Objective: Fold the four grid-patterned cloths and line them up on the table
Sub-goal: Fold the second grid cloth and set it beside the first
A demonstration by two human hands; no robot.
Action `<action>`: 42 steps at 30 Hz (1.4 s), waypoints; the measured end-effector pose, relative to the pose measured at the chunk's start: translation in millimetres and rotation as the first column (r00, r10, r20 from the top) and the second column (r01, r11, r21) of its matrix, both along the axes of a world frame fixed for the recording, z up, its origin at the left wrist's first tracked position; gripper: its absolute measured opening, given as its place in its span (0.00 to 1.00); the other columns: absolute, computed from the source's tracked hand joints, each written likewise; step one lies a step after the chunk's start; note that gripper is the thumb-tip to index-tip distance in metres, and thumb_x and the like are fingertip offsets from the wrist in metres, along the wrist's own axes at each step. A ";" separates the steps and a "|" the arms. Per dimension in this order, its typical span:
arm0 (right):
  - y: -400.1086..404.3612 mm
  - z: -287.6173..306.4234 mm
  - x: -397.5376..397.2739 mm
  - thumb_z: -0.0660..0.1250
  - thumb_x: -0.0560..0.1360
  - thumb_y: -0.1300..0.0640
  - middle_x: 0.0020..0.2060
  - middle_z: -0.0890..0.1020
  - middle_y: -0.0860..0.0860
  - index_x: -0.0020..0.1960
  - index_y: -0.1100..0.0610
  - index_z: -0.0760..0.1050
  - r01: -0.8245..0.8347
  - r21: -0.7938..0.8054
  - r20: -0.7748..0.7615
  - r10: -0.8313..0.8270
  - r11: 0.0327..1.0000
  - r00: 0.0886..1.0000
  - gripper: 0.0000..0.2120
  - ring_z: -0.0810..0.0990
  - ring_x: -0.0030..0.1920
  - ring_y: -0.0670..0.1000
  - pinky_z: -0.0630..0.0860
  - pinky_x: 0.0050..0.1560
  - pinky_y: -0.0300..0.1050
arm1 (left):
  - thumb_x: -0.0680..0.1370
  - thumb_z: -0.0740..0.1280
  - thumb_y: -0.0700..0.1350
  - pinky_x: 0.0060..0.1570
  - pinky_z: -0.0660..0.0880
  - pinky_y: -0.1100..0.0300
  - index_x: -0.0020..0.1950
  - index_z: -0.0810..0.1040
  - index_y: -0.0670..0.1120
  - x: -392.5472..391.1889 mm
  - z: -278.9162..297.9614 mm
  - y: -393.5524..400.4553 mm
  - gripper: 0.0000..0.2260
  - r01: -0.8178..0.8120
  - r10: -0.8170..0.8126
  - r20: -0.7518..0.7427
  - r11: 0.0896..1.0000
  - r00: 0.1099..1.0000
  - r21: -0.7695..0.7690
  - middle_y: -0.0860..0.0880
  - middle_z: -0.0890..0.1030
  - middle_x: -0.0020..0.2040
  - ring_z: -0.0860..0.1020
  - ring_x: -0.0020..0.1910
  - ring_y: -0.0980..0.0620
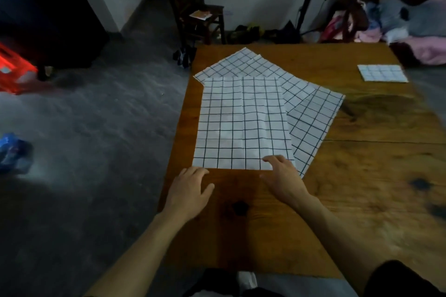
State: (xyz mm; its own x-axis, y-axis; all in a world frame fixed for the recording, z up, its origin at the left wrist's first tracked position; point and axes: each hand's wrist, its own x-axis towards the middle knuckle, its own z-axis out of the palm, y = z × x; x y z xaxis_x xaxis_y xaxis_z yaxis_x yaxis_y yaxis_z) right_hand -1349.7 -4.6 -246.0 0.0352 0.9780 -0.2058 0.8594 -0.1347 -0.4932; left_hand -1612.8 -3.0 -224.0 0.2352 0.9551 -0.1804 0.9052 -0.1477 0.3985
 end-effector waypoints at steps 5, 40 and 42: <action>10.9 0.7 1.8 0.67 0.77 0.52 0.70 0.70 0.52 0.72 0.51 0.67 0.027 -0.053 0.087 -0.022 0.998 0.996 0.24 0.69 0.68 0.53 0.72 0.67 0.53 | 0.80 0.63 0.54 0.64 0.70 0.56 0.70 0.70 0.50 4.1 -10.2 58.9 0.20 0.084 -0.086 0.098 0.996 0.991 0.032 0.53 0.73 0.66 0.69 0.66 0.54; 73.0 -63.8 -5.7 0.75 0.69 0.48 0.66 0.72 0.46 0.67 0.49 0.72 -0.081 -0.040 0.161 0.087 0.996 0.983 0.28 0.68 0.67 0.50 0.65 0.68 0.47 | 0.79 0.64 0.49 0.57 0.68 0.58 0.48 0.73 0.52 -1.6 -76.0 138.5 0.01 0.296 -0.299 0.052 0.953 0.953 0.065 0.57 0.73 0.56 0.70 0.57 0.56; 71.5 -59.2 -12.3 0.77 0.67 0.48 0.66 0.72 0.46 0.67 0.48 0.71 -0.091 -0.014 0.171 0.092 0.996 0.981 0.30 0.68 0.67 0.50 0.66 0.67 0.47 | 0.78 0.64 0.48 0.54 0.70 0.58 0.46 0.71 0.53 -2.5 -66.5 139.9 0.02 0.273 -0.281 0.115 0.958 0.953 0.083 0.57 0.74 0.51 0.71 0.53 0.57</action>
State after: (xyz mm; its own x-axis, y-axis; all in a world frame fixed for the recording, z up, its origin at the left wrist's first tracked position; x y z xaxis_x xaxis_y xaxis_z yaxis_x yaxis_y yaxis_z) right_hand -1362.0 66.8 -305.2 -0.0187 0.9775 -0.2101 0.9399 -0.0545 -0.3372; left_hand -1615.2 136.8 -290.5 0.5089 0.8578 -0.0727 0.7691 -0.4151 0.4861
